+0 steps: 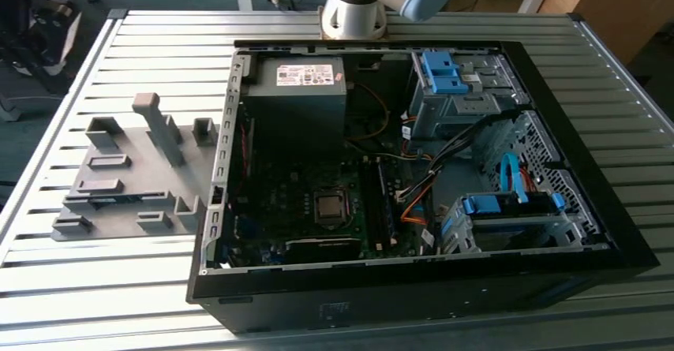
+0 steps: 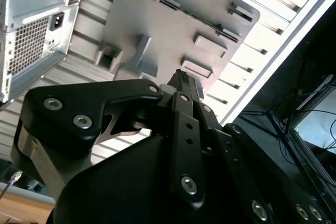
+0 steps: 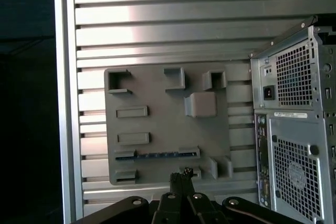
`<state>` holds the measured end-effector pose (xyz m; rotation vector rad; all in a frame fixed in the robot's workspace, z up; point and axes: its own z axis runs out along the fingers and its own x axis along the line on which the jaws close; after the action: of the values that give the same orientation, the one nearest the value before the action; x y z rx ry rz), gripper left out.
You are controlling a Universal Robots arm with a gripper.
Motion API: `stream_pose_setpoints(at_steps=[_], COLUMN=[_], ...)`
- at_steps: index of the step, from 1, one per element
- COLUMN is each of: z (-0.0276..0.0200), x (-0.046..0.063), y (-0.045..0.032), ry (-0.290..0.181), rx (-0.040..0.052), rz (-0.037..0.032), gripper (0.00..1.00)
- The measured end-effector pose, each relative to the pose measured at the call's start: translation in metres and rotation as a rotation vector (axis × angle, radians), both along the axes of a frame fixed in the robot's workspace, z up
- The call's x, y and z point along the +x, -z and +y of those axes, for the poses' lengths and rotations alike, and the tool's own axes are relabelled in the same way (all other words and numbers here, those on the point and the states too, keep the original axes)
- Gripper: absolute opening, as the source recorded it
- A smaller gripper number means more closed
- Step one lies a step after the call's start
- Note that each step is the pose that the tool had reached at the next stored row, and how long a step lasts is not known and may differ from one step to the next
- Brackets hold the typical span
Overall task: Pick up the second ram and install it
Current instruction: 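Reach for the second ram, then pick up the second ram and move it above second insertion slot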
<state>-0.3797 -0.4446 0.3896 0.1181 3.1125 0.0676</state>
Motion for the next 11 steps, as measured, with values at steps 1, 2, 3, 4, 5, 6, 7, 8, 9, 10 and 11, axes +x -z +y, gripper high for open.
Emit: stream_pose_setpoints(at_steps=[1,2,3,4,5,6,7,8,9,10,11], z=[-0.0006,-0.0009,-0.0012,-0.0014,-0.0014,-0.0014,-0.0014,-0.0014,-0.0014,-0.0014,-0.0014], x=[-0.004,-0.009,-0.013,-0.015,-0.016,-0.016,-0.016,-0.016,-0.016,-0.016,-0.016], y=[0.0000,0.0001,0.0001,0.0001,0.0001,0.0001,0.0001,0.0001,0.0001,0.0001,0.0001], ry=[0.000,0.000,0.000,0.000,0.000,0.000,0.000,0.000,0.000,0.000,0.000], rx=[-0.0001,0.0000,-0.0001,-0.0001,0.0000,-0.0001,0.0000,0.0000,0.0000,-0.0001,0.0000], rz=[0.0000,-0.0001,0.0000,0.0000,0.0000,0.0000,0.0000,0.0000,0.0000,0.0000,0.0000], gripper=[0.11,0.11,0.11,0.11,0.11,0.11,0.11,0.11,0.11,0.11,0.11])
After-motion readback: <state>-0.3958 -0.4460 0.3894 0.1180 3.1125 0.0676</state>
